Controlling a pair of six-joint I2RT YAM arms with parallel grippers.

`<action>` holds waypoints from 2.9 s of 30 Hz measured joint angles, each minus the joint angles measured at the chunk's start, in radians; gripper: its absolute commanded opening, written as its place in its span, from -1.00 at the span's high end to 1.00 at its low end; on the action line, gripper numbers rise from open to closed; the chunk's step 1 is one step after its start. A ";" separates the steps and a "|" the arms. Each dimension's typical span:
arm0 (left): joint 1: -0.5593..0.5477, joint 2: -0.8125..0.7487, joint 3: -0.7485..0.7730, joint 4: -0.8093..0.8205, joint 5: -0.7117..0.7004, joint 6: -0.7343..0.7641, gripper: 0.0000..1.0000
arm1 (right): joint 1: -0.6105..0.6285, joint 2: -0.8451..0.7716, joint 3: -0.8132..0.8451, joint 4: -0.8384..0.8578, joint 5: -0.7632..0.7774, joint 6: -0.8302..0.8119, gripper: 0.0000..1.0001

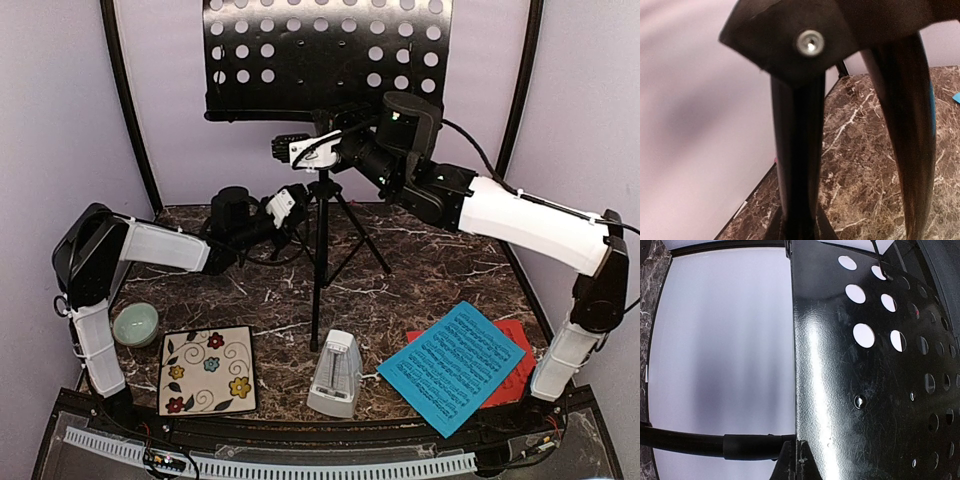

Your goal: Set up the instrument practice props

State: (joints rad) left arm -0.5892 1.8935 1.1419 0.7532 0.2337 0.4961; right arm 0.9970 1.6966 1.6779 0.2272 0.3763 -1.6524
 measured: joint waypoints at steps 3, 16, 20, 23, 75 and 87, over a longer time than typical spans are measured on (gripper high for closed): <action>-0.003 0.016 0.000 -0.001 0.014 0.016 1.00 | -0.004 0.003 -0.004 -0.003 0.013 -0.008 1.00; 0.000 0.019 -0.023 -0.002 0.005 0.032 0.15 | -0.003 -0.017 -0.156 0.222 -0.005 -0.015 0.53; 0.000 0.016 -0.054 0.000 0.005 0.027 0.05 | 0.000 -0.026 -0.197 0.308 -0.018 -0.012 -0.07; 0.000 -0.002 -0.076 0.000 0.007 0.019 -0.03 | 0.000 -0.054 -0.219 0.336 -0.023 -0.006 -0.26; 0.000 -0.081 -0.050 -0.075 0.043 -0.074 -0.31 | 0.097 -0.243 -0.371 0.046 -0.078 0.300 -0.95; 0.000 -0.081 -0.042 -0.092 0.045 -0.071 -0.28 | 0.189 -0.357 -0.443 -0.086 -0.019 0.579 -0.69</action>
State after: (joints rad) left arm -0.5892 1.8122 1.0996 0.6617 0.2787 0.4255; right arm 1.1858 1.3396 1.2350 0.1413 0.3573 -1.0729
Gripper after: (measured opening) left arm 0.645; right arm 0.866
